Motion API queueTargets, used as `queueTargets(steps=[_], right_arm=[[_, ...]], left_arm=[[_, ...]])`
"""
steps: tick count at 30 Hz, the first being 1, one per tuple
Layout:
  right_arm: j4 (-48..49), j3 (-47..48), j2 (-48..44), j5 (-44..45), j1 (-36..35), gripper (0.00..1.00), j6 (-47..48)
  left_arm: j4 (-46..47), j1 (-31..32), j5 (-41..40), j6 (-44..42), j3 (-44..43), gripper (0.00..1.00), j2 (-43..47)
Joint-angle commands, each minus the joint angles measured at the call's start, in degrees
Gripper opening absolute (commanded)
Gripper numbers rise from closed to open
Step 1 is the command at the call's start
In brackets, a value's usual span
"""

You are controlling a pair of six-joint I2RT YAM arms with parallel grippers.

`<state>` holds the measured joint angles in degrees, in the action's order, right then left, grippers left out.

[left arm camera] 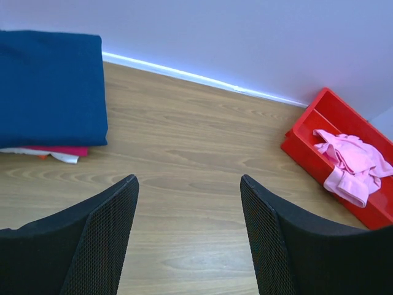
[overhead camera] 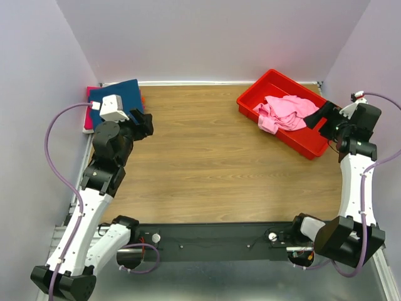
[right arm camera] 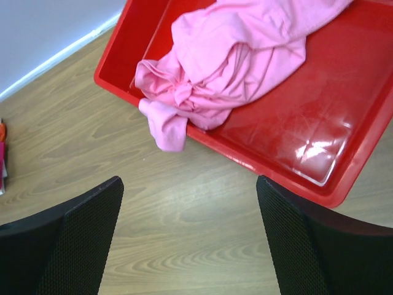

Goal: Fold and stack the t-shirts
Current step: Grab the tshirt from the pile

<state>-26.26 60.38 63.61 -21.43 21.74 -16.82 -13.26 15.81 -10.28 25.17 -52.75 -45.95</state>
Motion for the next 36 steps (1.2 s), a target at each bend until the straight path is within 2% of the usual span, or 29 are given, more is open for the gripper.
queueTargets(steps=[1, 6, 10, 17, 22, 25, 27, 36], right_arm=[[0.9, 4.5, 1.0, -1.2, -0.3, 1.00, -1.5], [0.9, 6.7, 1.8, 0.5, -0.3, 1.00, -2.2], [1.3, 8.0, 4.8, 3.3, -0.3, 1.00, -4.4], [4.8, 9.0, 13.1, 9.6, -0.5, 1.00, -5.1], [6.0, 13.4, 23.8, 12.7, -4.6, 1.00, -3.1], [6.0, 18.3, 30.9, 19.0, -11.3, 1.00, -0.6], [6.0, 20.3, 34.5, 21.2, -13.0, 1.00, -1.3], [5.9, 33.1, 55.2, 28.8, -15.8, 1.00, -2.3]], left_arm=[[-2.8, -0.3, -2.2, -2.9, -4.0, 0.75, 0.1], [-2.3, -0.3, -2.7, -5.0, -6.7, 0.75, -1.4], [1.5, -0.3, -3.1, -5.4, -6.7, 0.85, -3.3], [5.6, -0.3, -6.8, -5.7, -9.4, 0.95, -10.5], [8.3, -0.3, -6.0, -7.3, -12.9, 0.98, -17.7], [10.3, -0.4, -5.4, -7.2, -15.7, 0.98, -23.6], [11.5, -0.7, -4.9, -6.6, -16.7, 0.98, -27.0], [13.0, -1.6, -3.3, -6.4, -23.4, 0.98, -36.5]])
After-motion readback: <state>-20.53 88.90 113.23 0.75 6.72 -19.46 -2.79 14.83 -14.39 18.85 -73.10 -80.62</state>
